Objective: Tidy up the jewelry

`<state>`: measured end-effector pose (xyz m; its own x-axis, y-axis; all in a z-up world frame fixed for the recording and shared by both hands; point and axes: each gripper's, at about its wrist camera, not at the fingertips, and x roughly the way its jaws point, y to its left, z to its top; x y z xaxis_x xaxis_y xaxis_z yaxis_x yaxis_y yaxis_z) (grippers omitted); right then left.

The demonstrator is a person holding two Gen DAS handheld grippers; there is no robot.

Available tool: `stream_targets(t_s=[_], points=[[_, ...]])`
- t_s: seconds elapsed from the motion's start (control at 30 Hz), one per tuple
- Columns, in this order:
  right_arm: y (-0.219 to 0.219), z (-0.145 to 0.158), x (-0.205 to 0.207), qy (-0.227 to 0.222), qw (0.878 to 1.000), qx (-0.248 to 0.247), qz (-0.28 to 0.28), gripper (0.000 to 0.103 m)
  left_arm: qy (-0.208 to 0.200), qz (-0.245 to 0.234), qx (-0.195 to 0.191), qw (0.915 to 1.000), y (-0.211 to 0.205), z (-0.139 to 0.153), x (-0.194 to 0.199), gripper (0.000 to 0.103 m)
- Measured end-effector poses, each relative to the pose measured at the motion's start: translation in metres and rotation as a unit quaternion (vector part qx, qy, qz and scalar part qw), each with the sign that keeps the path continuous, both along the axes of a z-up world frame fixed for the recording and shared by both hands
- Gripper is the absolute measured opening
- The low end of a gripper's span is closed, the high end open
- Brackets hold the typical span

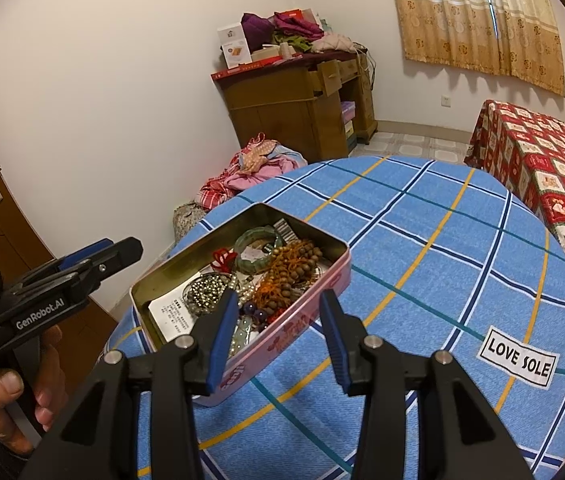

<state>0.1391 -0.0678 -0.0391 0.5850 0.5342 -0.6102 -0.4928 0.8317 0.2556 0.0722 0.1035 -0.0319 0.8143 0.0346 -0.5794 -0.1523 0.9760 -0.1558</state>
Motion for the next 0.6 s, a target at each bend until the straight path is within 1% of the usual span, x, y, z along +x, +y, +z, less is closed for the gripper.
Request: stream_targets(t_s=[0.2, 0.37, 0.5, 0.6], points=[[0.0004, 0.0001, 0.0007, 0.001, 1.0, 0.0, 0.0, 0.046, 0.004, 0.002, 0.009, 1.0, -0.0008, -0.002, 0.0013, 0.06], [-0.0003, -0.0006, 0.0009, 0.001, 1.0, -0.001, 0.0, 0.046, 0.009, 0.007, 0.005, 0.9999, 0.002, -0.0046, 0.003, 0.06], [-0.0022, -0.0018, 0.0013, 0.001, 1.0, 0.0, -0.001, 0.046, 0.001, 0.012, 0.022, 0.9997, 0.0, -0.0035, 0.0014, 0.06], [-0.0025, -0.0017, 0.0013, 0.001, 1.0, -0.001, -0.001, 0.046, -0.002, 0.012, 0.028, 0.9995, -0.0018, -0.0021, 0.0014, 0.06]])
